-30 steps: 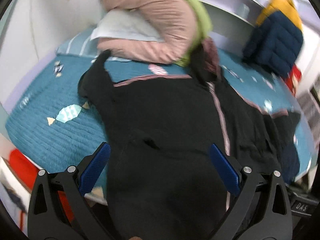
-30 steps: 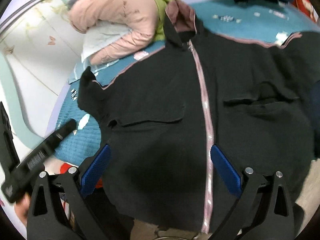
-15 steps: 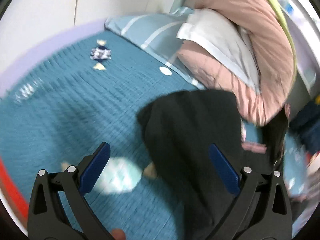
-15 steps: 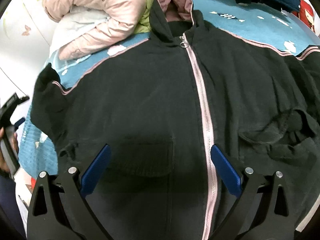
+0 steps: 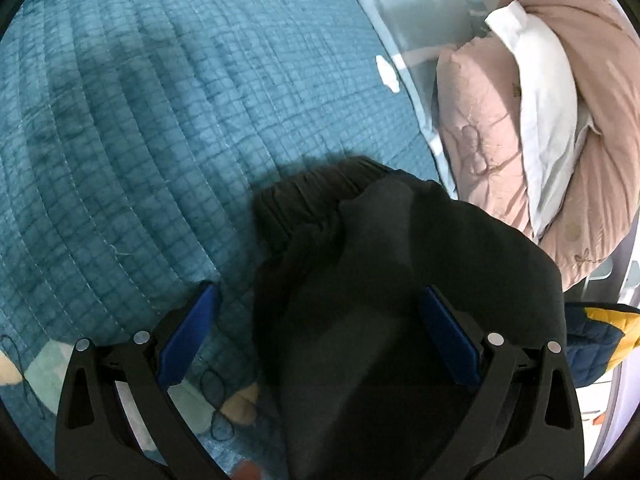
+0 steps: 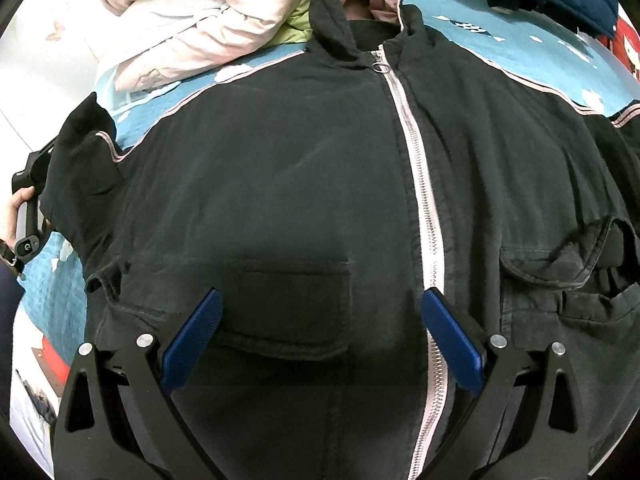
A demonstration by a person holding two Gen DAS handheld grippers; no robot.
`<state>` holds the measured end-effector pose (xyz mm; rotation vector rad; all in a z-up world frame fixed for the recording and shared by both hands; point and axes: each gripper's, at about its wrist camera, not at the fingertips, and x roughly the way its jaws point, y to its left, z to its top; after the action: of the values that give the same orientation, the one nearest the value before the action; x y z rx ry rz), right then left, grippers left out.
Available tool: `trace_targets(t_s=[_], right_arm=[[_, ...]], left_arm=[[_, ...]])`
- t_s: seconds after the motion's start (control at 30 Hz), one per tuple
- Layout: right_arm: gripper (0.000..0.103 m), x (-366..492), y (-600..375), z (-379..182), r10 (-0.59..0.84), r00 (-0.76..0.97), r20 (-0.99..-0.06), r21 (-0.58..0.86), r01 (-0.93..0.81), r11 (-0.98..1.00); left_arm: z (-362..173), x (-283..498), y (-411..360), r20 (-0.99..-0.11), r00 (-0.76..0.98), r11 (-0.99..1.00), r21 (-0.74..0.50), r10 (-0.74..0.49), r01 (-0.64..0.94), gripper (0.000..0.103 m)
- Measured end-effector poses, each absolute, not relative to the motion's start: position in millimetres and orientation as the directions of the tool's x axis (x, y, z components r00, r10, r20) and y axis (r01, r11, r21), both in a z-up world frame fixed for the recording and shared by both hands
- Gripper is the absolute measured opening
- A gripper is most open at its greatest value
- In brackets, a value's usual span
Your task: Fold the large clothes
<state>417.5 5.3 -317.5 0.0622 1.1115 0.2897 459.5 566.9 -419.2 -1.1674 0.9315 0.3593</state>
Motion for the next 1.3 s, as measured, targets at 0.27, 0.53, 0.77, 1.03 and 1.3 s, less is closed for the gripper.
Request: trace_targets(t_s=[0.27, 0.53, 0.77, 1.03, 1.3], right_arm=[[0.096, 412.1, -13.3, -312.3, 0.254, 0.425, -0.869, 0.201, -0.166, 0.965], [0.096, 407.7, -50.4, -305.8, 0.221, 0.444, -0.868, 0.197, -0.101, 0.975], [0.096, 404.0, -91.9, -297.5, 0.175, 0.48, -0.86, 0.183, -0.031, 0.983], [0.096, 392.0, -155.7, -284.5, 0.084, 0.529, -0.844, 0.146, 0.076, 0.986], [0.096, 376.2, -231.6, -280.5, -0.004, 0.548, -0.836, 0.145, 0.228, 0.963]], left_arm=[[-413.6, 462.2, 554.8, -0.74, 0.599, 0.339, -0.673, -0.307, -0.658, 0.09], [-397.9, 478.1, 520.2, -0.692, 0.636, 0.459, -0.714, -0.343, -0.529, 0.019], [-339.1, 490.2, 466.3, -0.645, 0.688, 0.631, -0.694, -0.333, -0.346, 0.012], [-291.4, 495.9, 343.1, -0.555, 0.682, 0.699, -0.709, -0.476, -0.089, 0.012], [-294.6, 503.1, 198.3, -0.512, 0.592, 0.665, -0.745, -0.623, 0.056, 0.012]])
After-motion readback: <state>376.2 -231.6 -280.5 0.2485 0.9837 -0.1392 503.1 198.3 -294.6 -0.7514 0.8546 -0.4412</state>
